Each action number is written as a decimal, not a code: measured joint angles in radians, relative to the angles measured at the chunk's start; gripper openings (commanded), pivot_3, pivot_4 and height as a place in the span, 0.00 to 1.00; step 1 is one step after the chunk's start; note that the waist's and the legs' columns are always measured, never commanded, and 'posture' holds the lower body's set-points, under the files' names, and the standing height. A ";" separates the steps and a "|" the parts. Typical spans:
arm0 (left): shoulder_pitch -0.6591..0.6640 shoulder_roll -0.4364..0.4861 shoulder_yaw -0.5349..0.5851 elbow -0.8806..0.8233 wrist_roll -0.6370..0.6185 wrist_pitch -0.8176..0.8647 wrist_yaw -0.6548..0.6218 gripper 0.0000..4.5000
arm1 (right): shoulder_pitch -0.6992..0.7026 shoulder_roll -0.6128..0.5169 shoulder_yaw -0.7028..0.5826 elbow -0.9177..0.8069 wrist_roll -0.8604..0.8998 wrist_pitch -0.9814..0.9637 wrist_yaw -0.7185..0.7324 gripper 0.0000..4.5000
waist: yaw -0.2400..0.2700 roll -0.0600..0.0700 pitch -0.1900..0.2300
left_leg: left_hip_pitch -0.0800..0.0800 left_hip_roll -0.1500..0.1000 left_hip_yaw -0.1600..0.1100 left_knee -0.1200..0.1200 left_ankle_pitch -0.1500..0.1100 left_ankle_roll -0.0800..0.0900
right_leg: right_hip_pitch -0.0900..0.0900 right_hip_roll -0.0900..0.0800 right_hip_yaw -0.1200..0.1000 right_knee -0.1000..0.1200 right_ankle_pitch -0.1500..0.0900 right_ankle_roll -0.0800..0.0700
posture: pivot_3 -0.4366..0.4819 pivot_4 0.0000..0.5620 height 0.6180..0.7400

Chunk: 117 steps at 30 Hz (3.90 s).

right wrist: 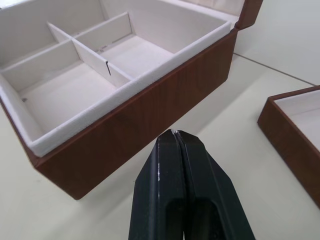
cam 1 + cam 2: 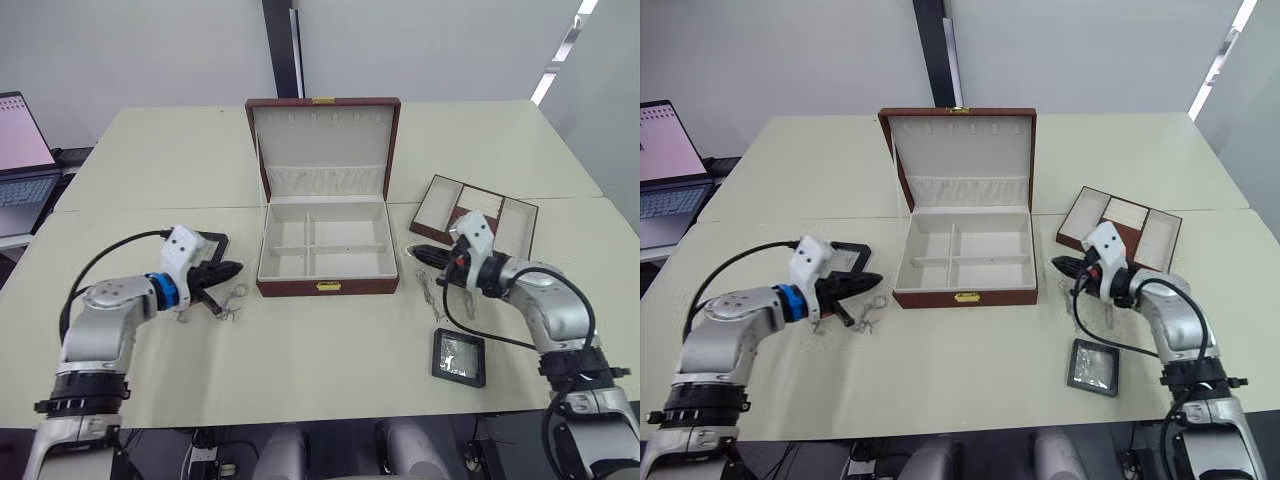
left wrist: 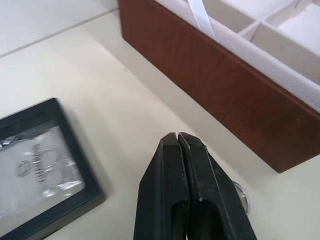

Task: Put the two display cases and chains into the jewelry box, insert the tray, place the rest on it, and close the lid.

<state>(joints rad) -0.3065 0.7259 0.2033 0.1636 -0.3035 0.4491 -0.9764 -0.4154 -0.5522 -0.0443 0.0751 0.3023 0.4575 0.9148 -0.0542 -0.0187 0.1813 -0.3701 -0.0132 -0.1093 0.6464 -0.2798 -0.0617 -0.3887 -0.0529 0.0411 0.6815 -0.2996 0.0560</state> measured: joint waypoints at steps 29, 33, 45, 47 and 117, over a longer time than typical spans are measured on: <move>0.484 0.248 0.394 0.126 -0.036 -0.109 -0.038 1.00 | 0.154 -0.402 -0.210 0.440 0.003 -0.257 0.276 0.99 | -0.001 0.000 0.001 | 0.005 0.005 0.004 -0.002 -0.001 0.001 | 0.003 0.001 0.002 -0.001 0.000 0.000 | 0.48 0.27 1.00; 0.492 0.243 0.394 0.116 -0.048 -0.108 -0.036 1.00 | 0.152 -0.402 -0.208 0.441 0.002 -0.258 0.281 0.99 | -0.001 0.000 0.001 | 0.005 0.005 0.004 -0.002 -0.001 0.001 | 0.003 0.001 0.002 -0.001 0.000 0.000 | 0.48 0.27 1.00; 0.491 0.243 0.394 0.115 -0.051 -0.108 -0.028 1.00 | 0.150 -0.401 -0.208 0.430 0.007 -0.250 0.283 0.99 | -0.001 0.000 0.001 | 0.005 0.005 0.004 -0.002 -0.001 0.001 | 0.003 0.001 0.002 -0.001 0.000 0.000 | 0.48 0.27 1.00; 0.490 0.243 0.394 0.115 -0.051 -0.108 -0.026 1.00 | 0.150 -0.401 -0.208 0.430 0.010 -0.248 0.283 0.99 | -0.001 0.000 0.001 | 0.005 0.005 0.004 -0.002 -0.001 0.001 | 0.003 0.001 0.002 -0.001 0.000 0.000 | 0.48 0.27 1.00; 0.396 -0.385 0.195 -0.259 -0.029 -0.166 0.611 1.00 | 0.246 -0.190 0.025 -0.497 0.229 -0.099 0.174 0.99 | 0.024 -0.005 -0.001 | 0.005 0.005 0.002 -0.001 -0.001 0.001 | 0.005 0.001 0.001 -0.002 0.000 0.000 | 0.48 0.27 1.00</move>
<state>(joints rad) 0.0895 0.3410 0.3985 -0.0958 -0.3329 0.2832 -0.3649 -0.1694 -0.7421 -0.0192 -0.4219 0.5310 0.3589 1.0885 -0.0304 -0.0233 0.1801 -0.3650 -0.0087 -0.1074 0.6458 -0.2807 -0.0605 -0.3834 -0.0515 0.0417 0.6794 -0.2994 0.0563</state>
